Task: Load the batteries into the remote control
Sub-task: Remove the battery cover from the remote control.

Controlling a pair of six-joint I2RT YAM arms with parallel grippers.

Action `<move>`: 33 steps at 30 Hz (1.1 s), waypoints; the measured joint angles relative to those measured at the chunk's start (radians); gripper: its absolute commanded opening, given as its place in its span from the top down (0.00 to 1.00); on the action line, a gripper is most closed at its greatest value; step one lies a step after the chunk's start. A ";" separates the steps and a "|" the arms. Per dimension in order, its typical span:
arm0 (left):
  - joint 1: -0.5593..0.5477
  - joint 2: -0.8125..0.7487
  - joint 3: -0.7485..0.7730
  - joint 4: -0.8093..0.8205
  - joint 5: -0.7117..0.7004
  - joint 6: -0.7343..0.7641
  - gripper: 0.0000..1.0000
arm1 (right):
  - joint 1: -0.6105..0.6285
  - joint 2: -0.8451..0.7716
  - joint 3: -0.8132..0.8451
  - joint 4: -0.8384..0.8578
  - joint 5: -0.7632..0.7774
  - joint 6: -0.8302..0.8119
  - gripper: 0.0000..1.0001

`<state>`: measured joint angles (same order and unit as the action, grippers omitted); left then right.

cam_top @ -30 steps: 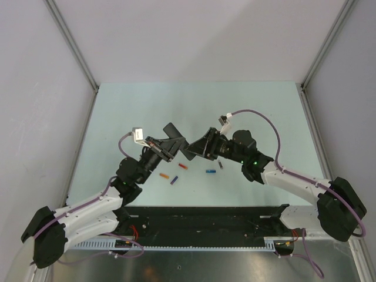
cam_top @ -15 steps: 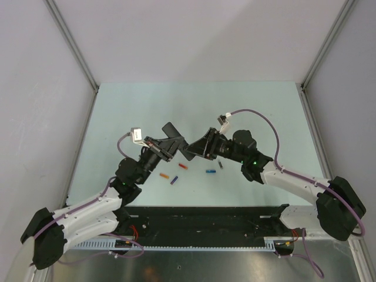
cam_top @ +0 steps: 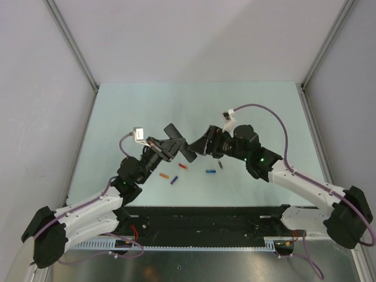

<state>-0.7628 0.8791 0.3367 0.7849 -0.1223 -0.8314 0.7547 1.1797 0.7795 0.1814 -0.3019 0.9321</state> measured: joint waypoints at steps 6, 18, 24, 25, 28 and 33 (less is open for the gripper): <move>0.108 0.087 0.009 -0.028 0.163 -0.119 1.00 | 0.130 -0.066 0.221 -0.378 0.239 -0.221 0.21; 0.157 0.286 0.089 -0.055 0.416 -0.298 1.00 | 0.336 0.072 0.377 -0.804 0.573 -0.388 0.21; 0.157 0.294 0.097 -0.054 0.444 -0.320 1.00 | 0.352 0.105 0.378 -0.845 0.588 -0.400 0.23; 0.157 0.294 0.097 -0.054 0.444 -0.321 1.00 | 0.353 0.105 0.380 -0.845 0.589 -0.402 0.24; 0.157 0.294 0.097 -0.054 0.445 -0.321 1.00 | 0.357 0.105 0.390 -0.842 0.594 -0.410 0.27; 0.157 0.294 0.097 -0.054 0.446 -0.321 1.00 | 0.362 0.115 0.404 -0.839 0.594 -0.421 0.33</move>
<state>-0.6056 1.1728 0.4332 0.7311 0.3237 -1.1526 1.1172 1.2949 1.1831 -0.6575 0.2916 0.5114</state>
